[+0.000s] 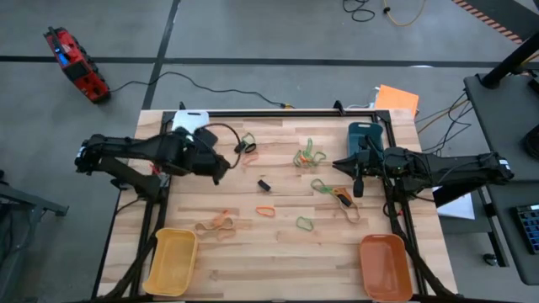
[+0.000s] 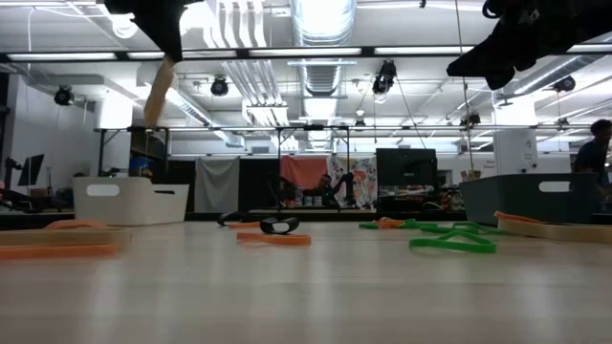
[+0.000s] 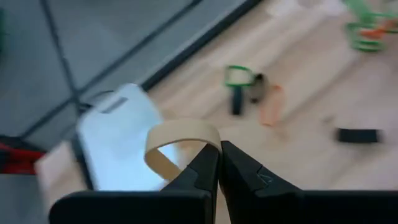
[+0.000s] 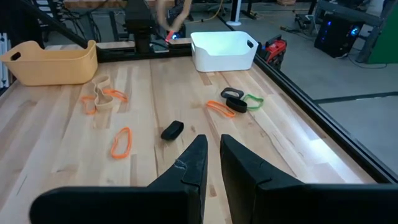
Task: Sort rubber bands into baskets
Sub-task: Put the brown rubber band into the white bin
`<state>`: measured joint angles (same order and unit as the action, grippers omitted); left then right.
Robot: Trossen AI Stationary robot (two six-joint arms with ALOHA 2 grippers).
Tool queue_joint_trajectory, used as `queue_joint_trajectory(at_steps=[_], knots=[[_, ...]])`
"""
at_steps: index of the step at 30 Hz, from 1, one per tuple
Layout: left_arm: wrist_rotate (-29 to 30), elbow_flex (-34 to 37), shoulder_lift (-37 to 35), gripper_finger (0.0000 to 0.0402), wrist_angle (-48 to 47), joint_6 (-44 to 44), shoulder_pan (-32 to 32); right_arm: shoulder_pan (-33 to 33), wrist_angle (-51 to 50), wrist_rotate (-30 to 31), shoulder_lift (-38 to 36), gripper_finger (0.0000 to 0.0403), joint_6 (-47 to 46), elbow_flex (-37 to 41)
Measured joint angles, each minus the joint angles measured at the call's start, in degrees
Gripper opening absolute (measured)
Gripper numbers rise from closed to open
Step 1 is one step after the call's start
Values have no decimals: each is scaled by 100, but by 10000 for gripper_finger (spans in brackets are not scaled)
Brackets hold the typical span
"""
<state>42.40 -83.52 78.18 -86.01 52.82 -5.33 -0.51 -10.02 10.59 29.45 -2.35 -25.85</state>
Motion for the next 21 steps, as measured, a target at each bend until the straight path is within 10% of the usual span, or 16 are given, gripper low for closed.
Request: queue_joint_trajectory(at_steps=[21], knots=[[-441,113,-58,0,-84,-2686,3240,0,-2,2,0,36,85,2]])
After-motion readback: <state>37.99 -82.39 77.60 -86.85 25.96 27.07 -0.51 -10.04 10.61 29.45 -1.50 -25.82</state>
